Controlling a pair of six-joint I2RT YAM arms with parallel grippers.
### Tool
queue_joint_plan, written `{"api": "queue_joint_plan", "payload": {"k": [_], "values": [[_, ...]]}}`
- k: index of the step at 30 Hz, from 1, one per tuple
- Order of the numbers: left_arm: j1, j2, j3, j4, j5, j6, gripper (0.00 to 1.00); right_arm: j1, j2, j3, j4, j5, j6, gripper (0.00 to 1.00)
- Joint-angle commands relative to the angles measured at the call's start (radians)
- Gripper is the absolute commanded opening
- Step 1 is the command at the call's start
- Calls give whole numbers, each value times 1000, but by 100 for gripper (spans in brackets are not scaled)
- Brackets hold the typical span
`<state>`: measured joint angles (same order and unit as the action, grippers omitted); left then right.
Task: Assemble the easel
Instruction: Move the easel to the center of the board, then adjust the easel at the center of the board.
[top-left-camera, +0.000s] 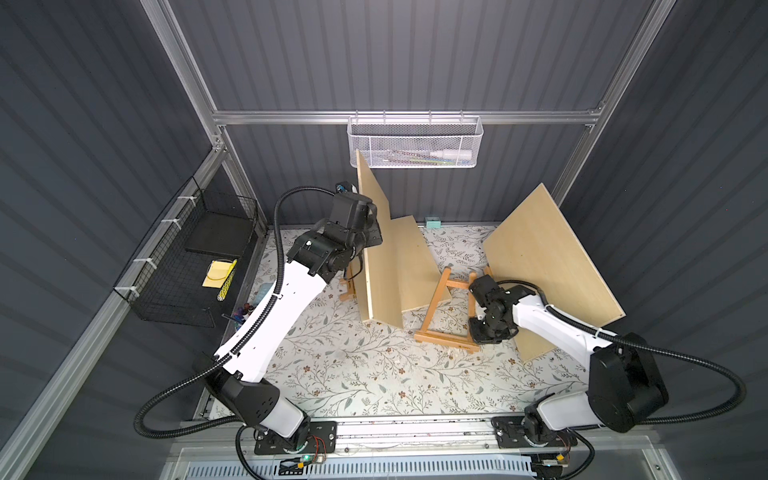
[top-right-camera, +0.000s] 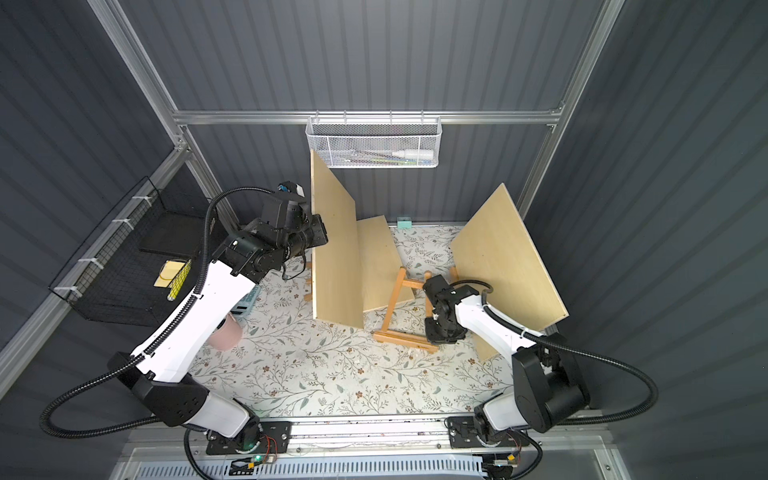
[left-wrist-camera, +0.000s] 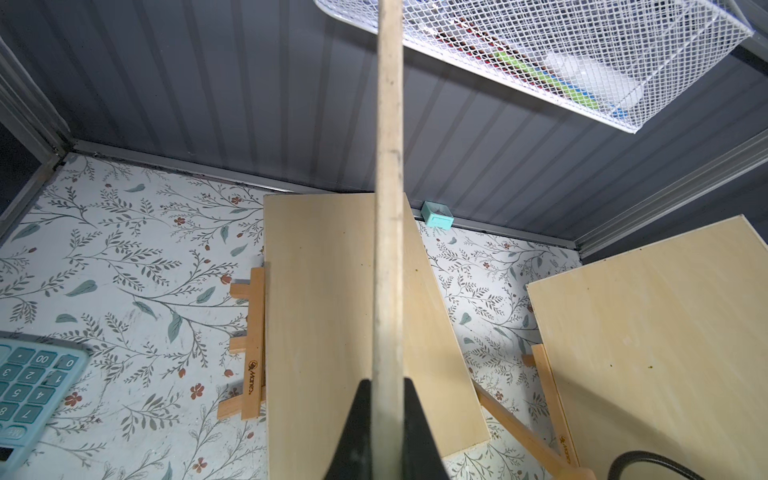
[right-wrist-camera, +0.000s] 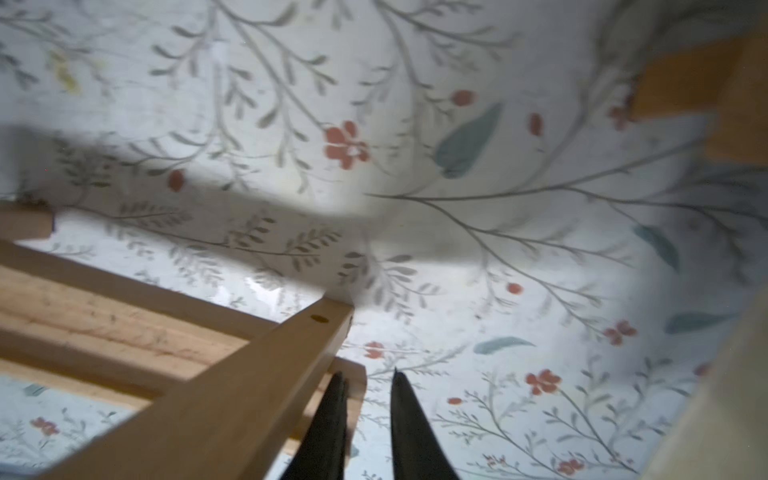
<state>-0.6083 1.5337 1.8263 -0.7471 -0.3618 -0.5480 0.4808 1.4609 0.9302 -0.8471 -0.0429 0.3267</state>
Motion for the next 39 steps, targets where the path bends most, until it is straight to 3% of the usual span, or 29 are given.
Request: {"api": "queue_joint_plan", "payload": {"k": [1,4,10,13,17,22,26,34,39], "values": [[-8,-86,61,171,-41,0,0,84,43,9,-26,-84,-74,26],[-8,-84,62,161,-44,0,0,81,3,26,-28,-24,-68,34],[-12,-48,120,131,11,56,0,58,-191,98,-28,118,-49,62],[-13,-27,166,100,37,87,0,32,-264,167,-38,146,-96,68],[-23,-23,195,76,23,105,0,-24,-298,276,-20,84,-185,72],[-39,-48,199,69,-51,109,0,-112,-260,343,67,-130,-209,74],[-41,-61,192,68,-83,101,0,-114,-182,372,121,-250,-184,72],[-45,-65,168,61,-90,80,0,-114,-143,320,194,-324,-149,66],[-47,-56,171,68,-88,77,0,-114,-111,316,242,-359,-106,53]]}}
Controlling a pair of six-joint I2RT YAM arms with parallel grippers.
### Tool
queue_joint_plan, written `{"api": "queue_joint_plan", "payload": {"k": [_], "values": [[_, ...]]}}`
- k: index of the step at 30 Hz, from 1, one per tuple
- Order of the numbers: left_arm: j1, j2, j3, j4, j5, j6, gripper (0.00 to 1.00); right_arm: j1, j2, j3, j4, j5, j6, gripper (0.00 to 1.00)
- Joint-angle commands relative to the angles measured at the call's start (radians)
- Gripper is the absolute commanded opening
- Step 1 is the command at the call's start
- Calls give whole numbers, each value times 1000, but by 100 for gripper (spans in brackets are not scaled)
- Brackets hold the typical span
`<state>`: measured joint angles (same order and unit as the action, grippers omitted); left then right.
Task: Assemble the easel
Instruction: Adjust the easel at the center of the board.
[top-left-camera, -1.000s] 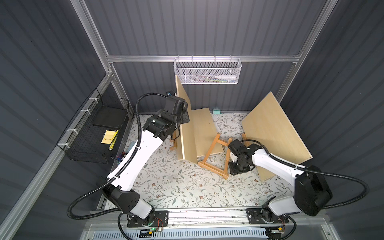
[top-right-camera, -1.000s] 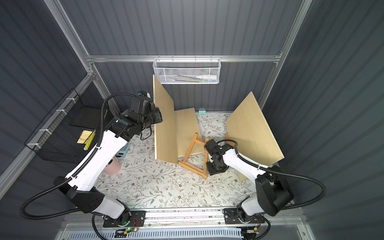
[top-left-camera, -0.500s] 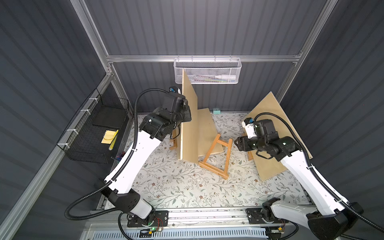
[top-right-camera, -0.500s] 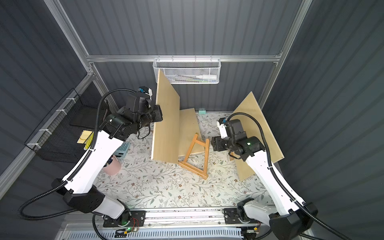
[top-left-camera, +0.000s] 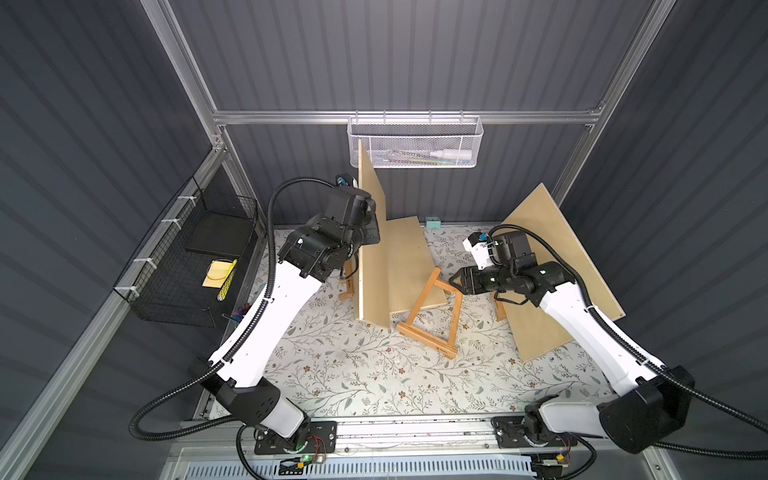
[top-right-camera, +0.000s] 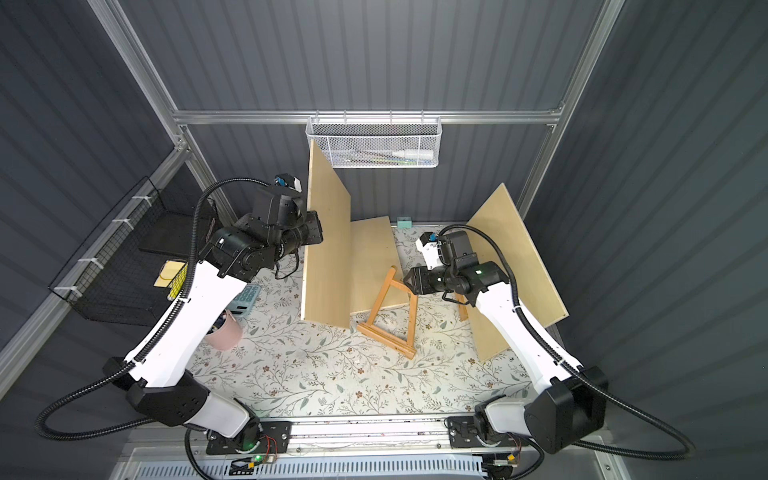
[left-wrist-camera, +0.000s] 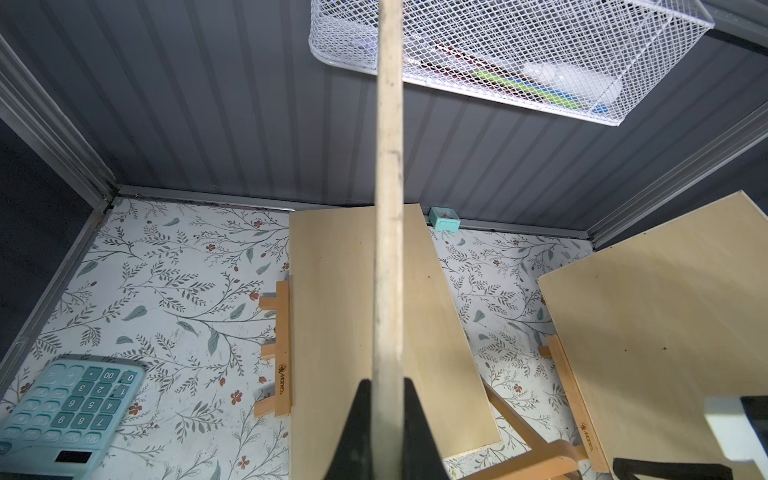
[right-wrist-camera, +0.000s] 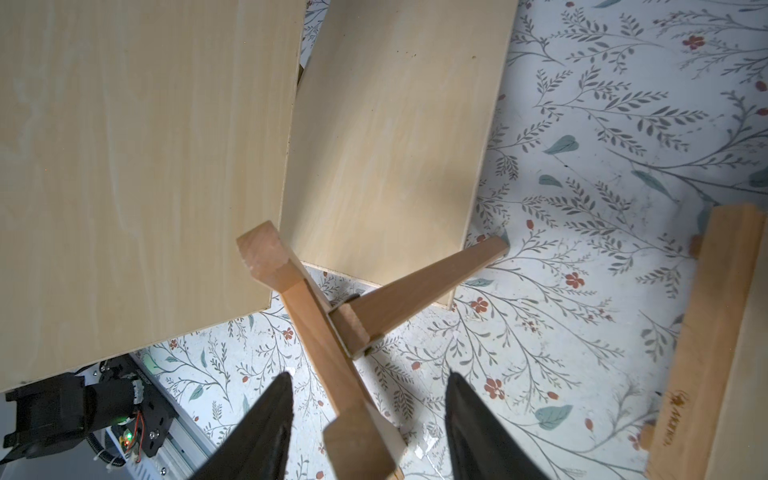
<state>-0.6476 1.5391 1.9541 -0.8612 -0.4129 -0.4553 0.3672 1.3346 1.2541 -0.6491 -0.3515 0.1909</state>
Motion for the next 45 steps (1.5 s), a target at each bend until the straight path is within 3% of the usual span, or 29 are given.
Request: {"api": "queue_joint_plan", "payload": {"k": [1,9,15,19,24,31,39,45], "values": [[-7,-60,46,182,-35,-14,0,1,19,-11,45,-59,39,51],[-7,-52,43,187,-41,-13,0,0,-31,-95,51,-10,103,30],[-7,-35,57,197,-20,-7,0,-1,-89,-114,-15,218,119,19],[-6,-22,71,195,-15,-2,0,-2,-158,-131,-59,387,125,17],[-9,-17,66,209,-7,-1,0,-11,-192,-172,-89,496,155,16],[-47,14,48,230,31,-57,0,-1,-216,-263,-19,471,254,15],[-207,25,-5,261,-205,-174,0,56,-200,-298,54,617,320,9],[-256,20,-14,256,-294,-172,0,107,-128,-308,137,489,258,9]]}}
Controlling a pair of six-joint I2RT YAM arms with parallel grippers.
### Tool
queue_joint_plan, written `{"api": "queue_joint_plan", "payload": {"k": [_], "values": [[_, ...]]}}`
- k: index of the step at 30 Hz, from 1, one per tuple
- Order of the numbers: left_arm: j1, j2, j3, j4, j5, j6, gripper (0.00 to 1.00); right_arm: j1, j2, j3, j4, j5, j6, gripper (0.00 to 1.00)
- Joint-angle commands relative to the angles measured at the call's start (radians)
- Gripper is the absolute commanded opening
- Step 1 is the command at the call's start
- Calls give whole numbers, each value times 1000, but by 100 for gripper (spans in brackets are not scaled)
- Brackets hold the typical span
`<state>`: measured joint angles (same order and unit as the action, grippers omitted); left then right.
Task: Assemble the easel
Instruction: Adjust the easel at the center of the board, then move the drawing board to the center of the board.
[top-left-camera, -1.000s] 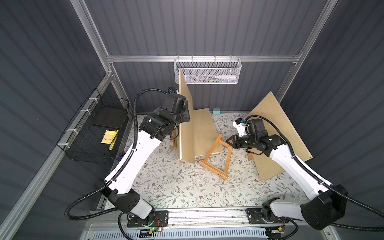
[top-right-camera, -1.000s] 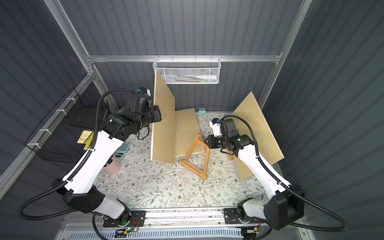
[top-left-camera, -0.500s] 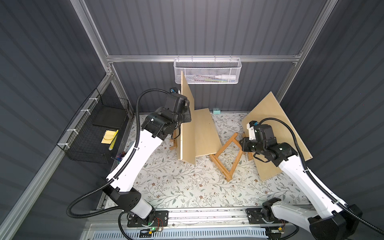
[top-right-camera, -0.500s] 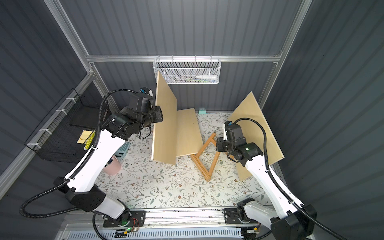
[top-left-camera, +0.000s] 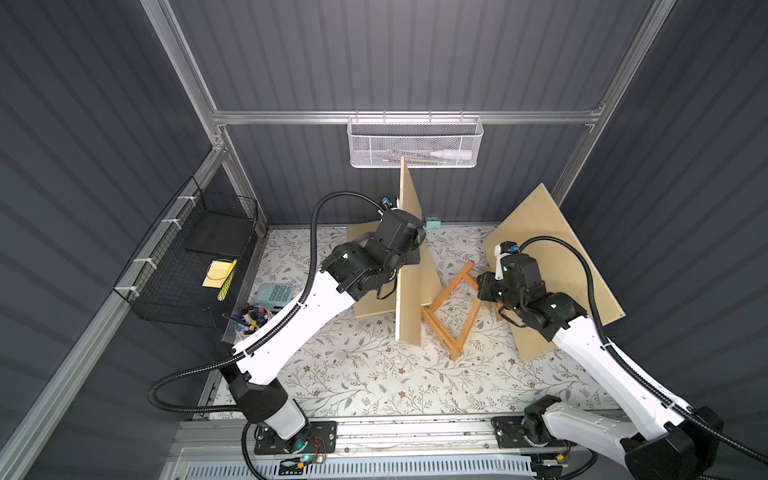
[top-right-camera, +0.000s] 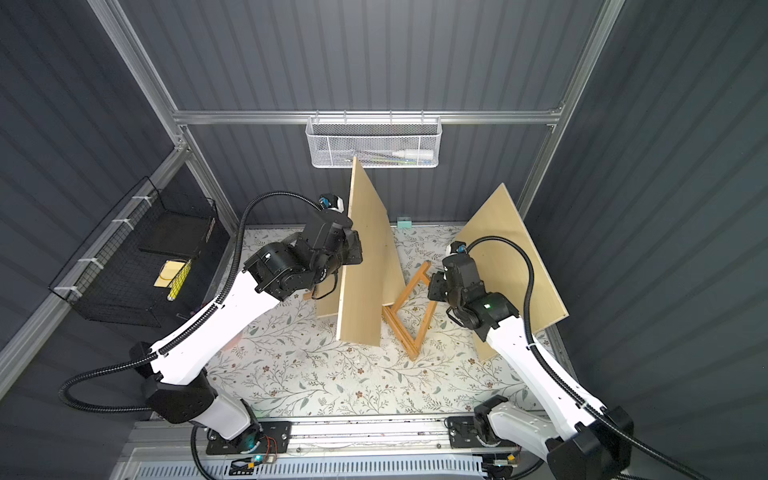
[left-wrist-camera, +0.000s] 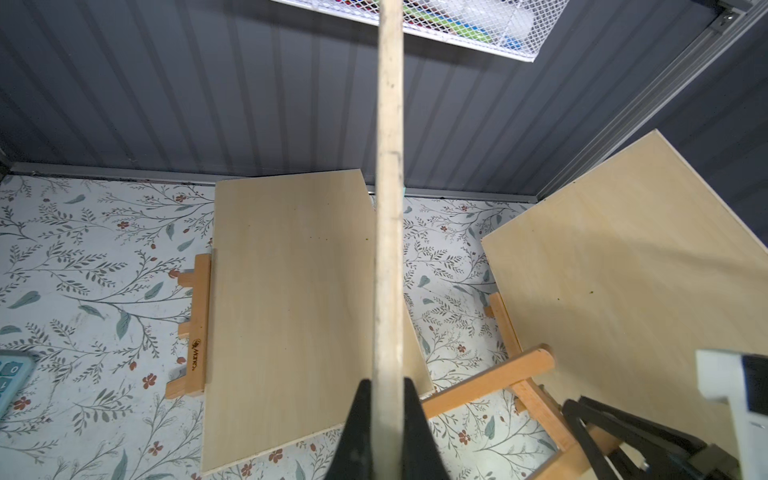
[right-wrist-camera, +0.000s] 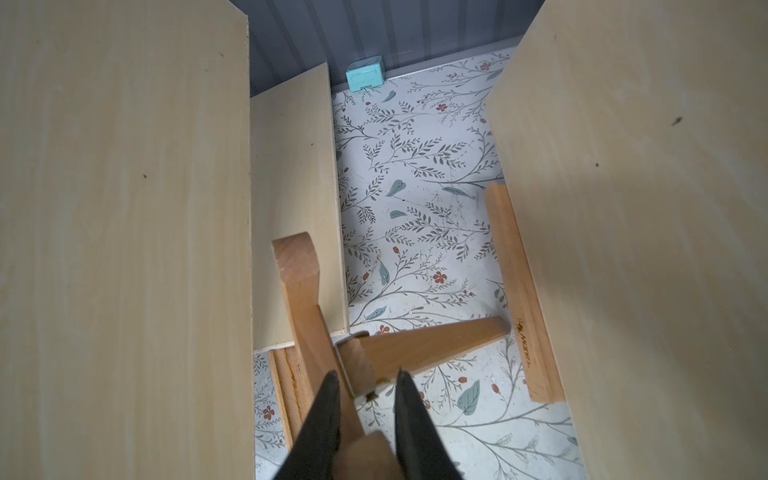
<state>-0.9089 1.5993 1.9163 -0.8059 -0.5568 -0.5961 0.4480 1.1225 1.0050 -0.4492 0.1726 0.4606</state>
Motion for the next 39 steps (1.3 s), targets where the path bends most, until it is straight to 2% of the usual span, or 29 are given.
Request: {"api": "queue_joint_plan", "payload": {"k": [1,6,13,17,22,25,32,39], "values": [[3,-46,20,204,-167,-31,0,41,119,-55,-41,-64,-22,8],[2,-79,11,218,-224,1,0,83,190,-17,26,-130,-64,7],[1,-86,47,172,-289,54,0,83,140,39,-39,-60,-121,6],[2,-89,62,169,-318,82,0,77,29,47,-108,-22,-187,6],[1,-87,64,180,-351,106,0,46,-114,74,-216,-73,-231,6],[1,-81,59,195,-359,116,0,19,-145,107,-251,-104,-225,5],[1,-67,62,197,-343,108,0,-66,-90,198,-228,-111,-211,4],[1,-68,61,189,-328,99,0,-139,52,259,-77,-89,-232,3]]}}
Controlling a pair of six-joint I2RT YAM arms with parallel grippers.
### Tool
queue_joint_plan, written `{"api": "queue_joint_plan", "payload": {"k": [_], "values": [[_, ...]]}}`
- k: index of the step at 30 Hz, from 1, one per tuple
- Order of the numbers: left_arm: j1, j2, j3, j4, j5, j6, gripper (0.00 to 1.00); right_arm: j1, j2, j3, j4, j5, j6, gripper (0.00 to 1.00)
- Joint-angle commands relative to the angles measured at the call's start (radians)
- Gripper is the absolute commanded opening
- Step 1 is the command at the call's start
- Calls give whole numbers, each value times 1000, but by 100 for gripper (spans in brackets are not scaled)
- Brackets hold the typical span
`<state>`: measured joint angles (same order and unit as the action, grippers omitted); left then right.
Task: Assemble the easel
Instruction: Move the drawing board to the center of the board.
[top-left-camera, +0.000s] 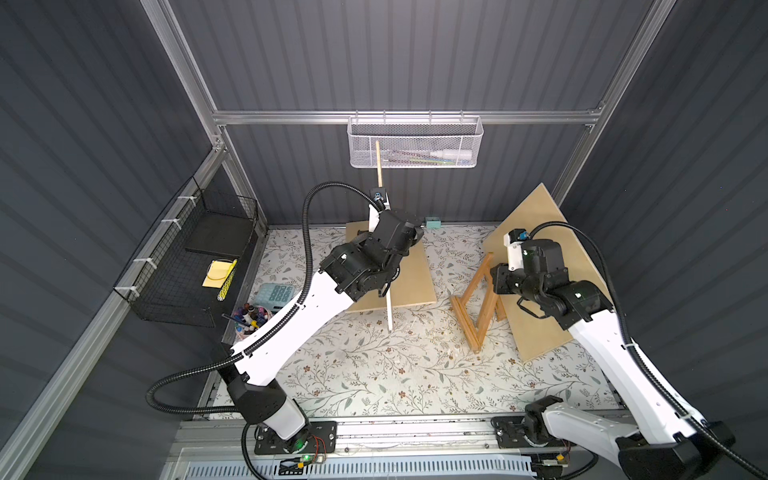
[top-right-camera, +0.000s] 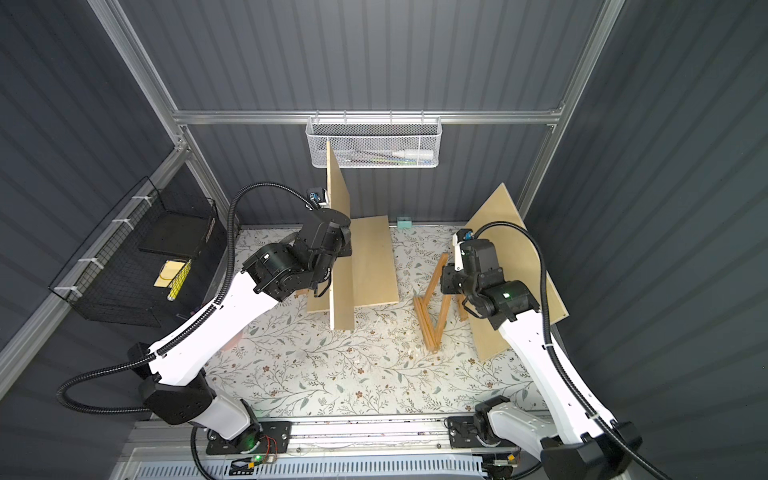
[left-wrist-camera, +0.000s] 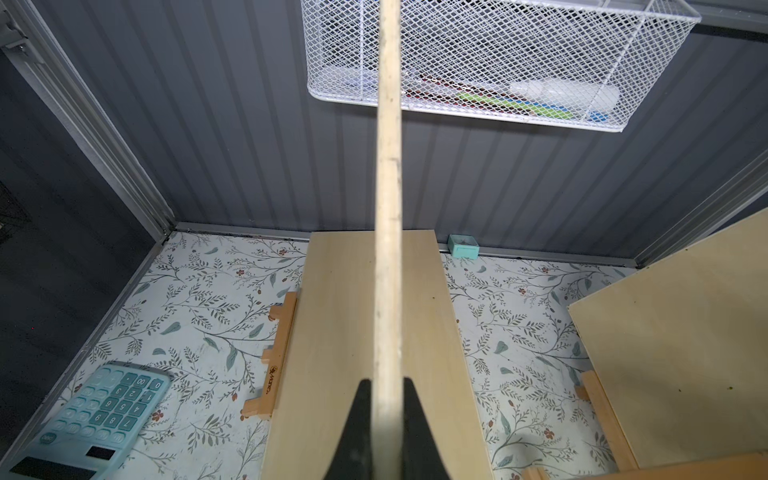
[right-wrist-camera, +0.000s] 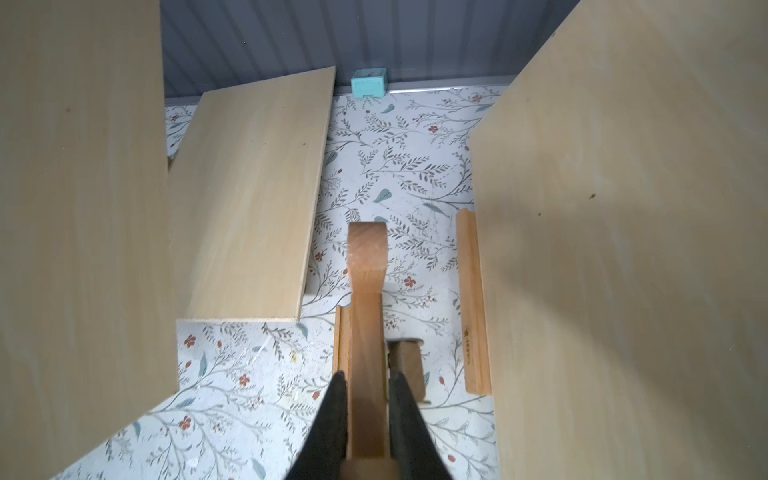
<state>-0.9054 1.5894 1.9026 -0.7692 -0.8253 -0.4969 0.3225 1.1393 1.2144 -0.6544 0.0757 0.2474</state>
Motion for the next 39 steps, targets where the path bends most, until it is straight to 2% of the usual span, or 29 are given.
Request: {"api": "queue_joint_plan", "payload": {"k": [1,11,24,27,29,35,37,39], "values": [[-2,-60,74,154,-60,3,0,-17,64,61,147,3,-22,3],[-2,-85,55,178,-73,29,0,15,258,142,295,-83,-4,2],[-2,-89,58,174,-104,58,0,215,399,198,448,-292,128,1],[-3,-83,61,179,-105,62,0,234,405,203,440,-274,119,1],[-2,-78,65,178,-105,64,0,234,397,210,404,-227,81,0],[-2,-71,64,180,-103,63,0,196,318,267,220,18,-66,0],[-2,-69,62,185,-102,69,0,115,279,268,160,-3,-29,0],[-2,-61,65,187,-102,77,0,4,246,256,130,-105,45,0]]}}
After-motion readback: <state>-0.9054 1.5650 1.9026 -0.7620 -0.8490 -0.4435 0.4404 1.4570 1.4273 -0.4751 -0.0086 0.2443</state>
